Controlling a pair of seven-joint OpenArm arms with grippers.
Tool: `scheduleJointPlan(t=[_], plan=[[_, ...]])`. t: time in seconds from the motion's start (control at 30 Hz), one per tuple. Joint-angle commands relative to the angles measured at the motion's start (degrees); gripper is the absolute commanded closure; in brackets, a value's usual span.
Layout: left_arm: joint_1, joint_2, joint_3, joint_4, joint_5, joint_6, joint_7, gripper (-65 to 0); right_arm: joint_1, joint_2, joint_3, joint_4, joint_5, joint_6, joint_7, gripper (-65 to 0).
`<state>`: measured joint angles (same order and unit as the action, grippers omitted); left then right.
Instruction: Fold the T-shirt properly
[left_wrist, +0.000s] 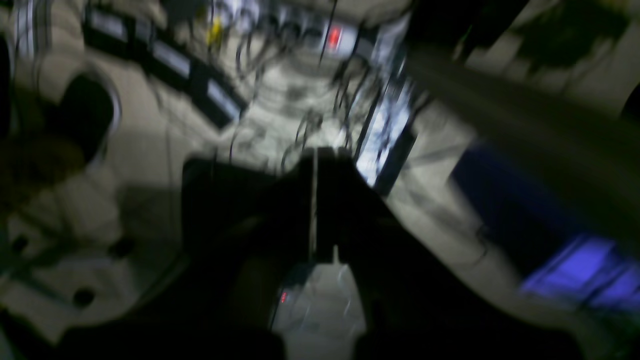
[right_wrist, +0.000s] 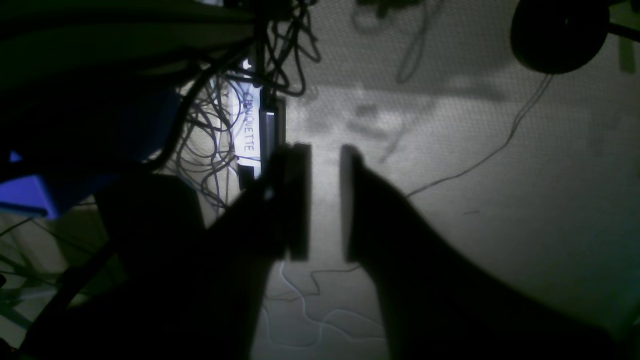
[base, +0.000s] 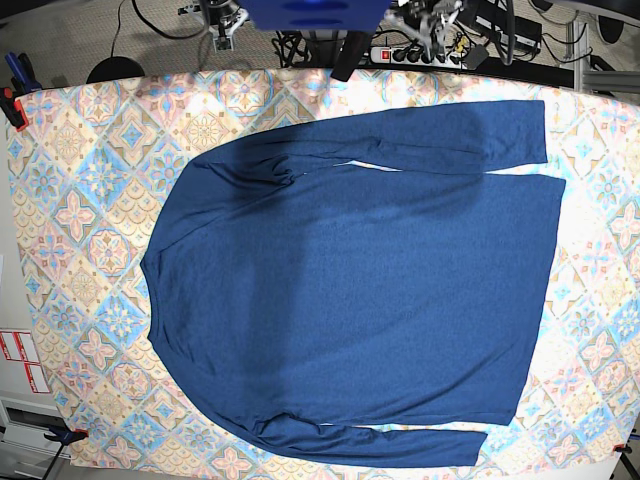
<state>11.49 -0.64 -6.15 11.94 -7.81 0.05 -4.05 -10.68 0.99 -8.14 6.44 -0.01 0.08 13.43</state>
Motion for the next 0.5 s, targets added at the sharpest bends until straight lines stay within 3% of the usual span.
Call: scheduleJointPlan(t=[0.0,0.13,0.3,0.47], plan=[[0.07,-0.1,0.04,0.23,-0.23,0.17,-0.47,-0.1,-0.44,0.19,0.1,-0.06,0.05,-0.21,0.33,-9.6],[-0.01,-0.1,0.04,0.23,-0.23,0.17,-0.47,0.0,-0.44,0.19,0.1,-0.06,0.05,-0.21,0.33,-8.4],[-0.01,0.07,0.22,0.23,0.03,0.17,-0.39,0.0,-0.62,0.28,0.1,-0.06,0.05,-0.21,-1.78,-0.4],[-0.01,-0.1,0.22,0.23,0.21,0.17,-0.21,0.0,-0.62,0.28,0.1,0.2,0.05,-0.21,-4.86,-0.3]])
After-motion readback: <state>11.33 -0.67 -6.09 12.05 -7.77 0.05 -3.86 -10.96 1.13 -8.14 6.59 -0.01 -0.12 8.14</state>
